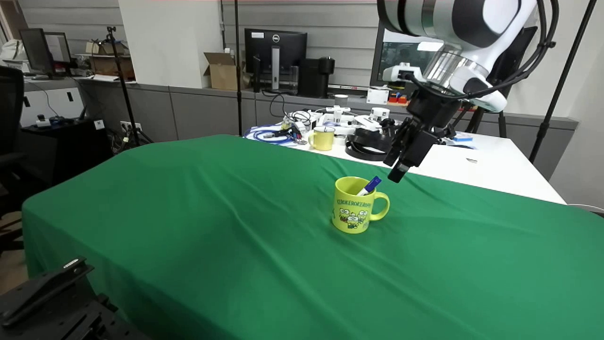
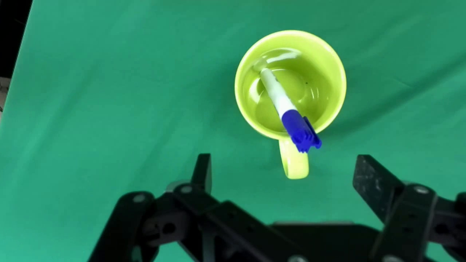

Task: Pick up the marker in the yellow mug and place it on the table

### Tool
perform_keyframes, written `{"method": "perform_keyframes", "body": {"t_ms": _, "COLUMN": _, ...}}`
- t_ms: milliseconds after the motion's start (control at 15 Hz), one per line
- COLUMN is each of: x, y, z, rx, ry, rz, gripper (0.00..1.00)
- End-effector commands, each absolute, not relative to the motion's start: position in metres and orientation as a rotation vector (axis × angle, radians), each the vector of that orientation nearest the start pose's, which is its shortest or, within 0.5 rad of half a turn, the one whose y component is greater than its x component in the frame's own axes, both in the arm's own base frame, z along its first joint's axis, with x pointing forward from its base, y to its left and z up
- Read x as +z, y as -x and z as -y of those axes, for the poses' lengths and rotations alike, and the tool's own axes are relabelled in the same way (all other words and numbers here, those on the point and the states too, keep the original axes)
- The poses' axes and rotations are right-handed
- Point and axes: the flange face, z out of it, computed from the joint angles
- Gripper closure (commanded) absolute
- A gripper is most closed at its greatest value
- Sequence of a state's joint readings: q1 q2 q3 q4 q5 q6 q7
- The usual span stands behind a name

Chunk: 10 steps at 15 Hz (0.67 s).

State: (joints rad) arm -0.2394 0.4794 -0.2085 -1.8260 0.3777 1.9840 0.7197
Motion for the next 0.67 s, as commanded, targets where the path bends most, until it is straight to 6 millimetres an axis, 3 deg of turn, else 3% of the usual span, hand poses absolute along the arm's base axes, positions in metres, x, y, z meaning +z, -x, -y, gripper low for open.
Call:
{"method": "perform_keyframes", "body": {"t_ms": 0, "x": 0.249, "y": -0.583, "z": 0.251, "rx": 0.525, "ry": 2.178, "rz": -1.903, "gripper": 0.0}}
{"method": "perform_keyframes", "body": {"t_ms": 600, "x": 0.227, "y": -0.597, "z": 0.242, "rx": 0.585, "ry": 2.131, "rz": -1.901, "gripper": 0.0}}
